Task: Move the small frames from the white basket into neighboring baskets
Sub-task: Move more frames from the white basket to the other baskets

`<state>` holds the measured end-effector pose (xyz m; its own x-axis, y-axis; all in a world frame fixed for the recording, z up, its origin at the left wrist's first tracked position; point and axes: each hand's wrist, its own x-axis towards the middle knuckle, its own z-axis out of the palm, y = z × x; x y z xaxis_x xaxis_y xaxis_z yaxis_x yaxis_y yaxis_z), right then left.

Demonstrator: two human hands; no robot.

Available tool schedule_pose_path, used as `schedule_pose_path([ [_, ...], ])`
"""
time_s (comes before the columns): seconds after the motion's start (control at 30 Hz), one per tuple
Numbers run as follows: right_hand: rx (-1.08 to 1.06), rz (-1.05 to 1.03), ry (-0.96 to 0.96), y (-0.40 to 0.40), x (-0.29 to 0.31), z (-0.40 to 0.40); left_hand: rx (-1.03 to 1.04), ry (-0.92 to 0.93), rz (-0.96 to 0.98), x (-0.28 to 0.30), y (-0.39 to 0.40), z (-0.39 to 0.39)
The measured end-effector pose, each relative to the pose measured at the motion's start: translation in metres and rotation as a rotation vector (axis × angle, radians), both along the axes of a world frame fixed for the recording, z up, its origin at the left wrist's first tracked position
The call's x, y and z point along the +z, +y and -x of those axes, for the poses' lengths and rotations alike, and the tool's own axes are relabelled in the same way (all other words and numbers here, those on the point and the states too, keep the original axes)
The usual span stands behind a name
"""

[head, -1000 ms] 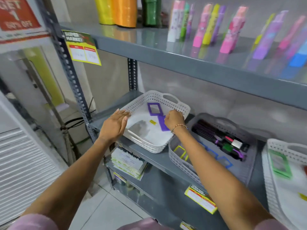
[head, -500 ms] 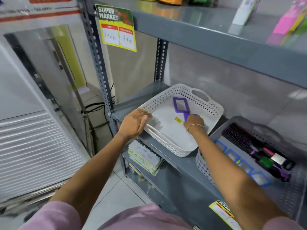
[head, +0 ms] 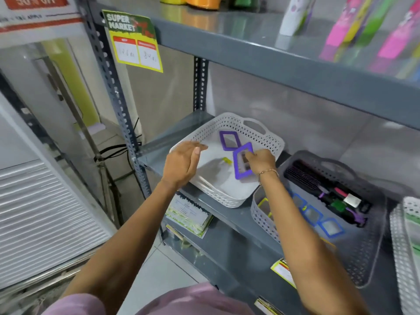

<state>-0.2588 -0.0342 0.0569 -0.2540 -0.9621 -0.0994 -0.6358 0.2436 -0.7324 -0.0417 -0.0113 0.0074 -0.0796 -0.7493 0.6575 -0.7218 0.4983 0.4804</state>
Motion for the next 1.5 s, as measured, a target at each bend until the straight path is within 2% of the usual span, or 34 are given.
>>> schedule_pose_path([
  [0.17, -0.116, 0.183, -0.163, 0.030, 0.018, 0.051, -0.137, -0.003, 0.060, 0.026, 0.021, 0.072],
  [0.33, -0.343, 0.270, -0.302, 0.087, 0.037, 0.129, -0.205, -0.059, 0.073, 0.024, 0.067, 0.159],
  [0.6, -0.560, 0.312, -0.388, 0.202, 0.041, 0.260, -0.311, -0.322, 0.099, 0.006, 0.155, 0.276],
  [0.73, -0.717, 0.290, -0.353, 0.251, 0.037, 0.311, -0.255, -0.388, 0.084, -0.003, 0.181, 0.309],
  [0.83, -0.747, 0.159, -0.293, 0.271, 0.024, 0.331, -0.227, -0.432, 0.145, -0.018, 0.197, 0.314],
  [0.97, -0.675, -0.075, -0.315, 0.278, -0.001, 0.341, -0.201, -0.445, 0.203, -0.027, 0.202, 0.309],
  [1.1, -0.590, -0.222, -0.185, 0.282, -0.007, 0.335, -0.221, -0.466, 0.219, -0.027, 0.203, 0.307],
  [1.33, -0.531, -0.342, 0.170, 0.288, -0.006, 0.330, -0.200, -0.437, 0.268, -0.031, 0.202, 0.307],
  [1.5, -0.530, -0.365, 0.213, 0.289, -0.010, 0.327, -0.192, -0.430, 0.253, -0.033, 0.200, 0.307],
])
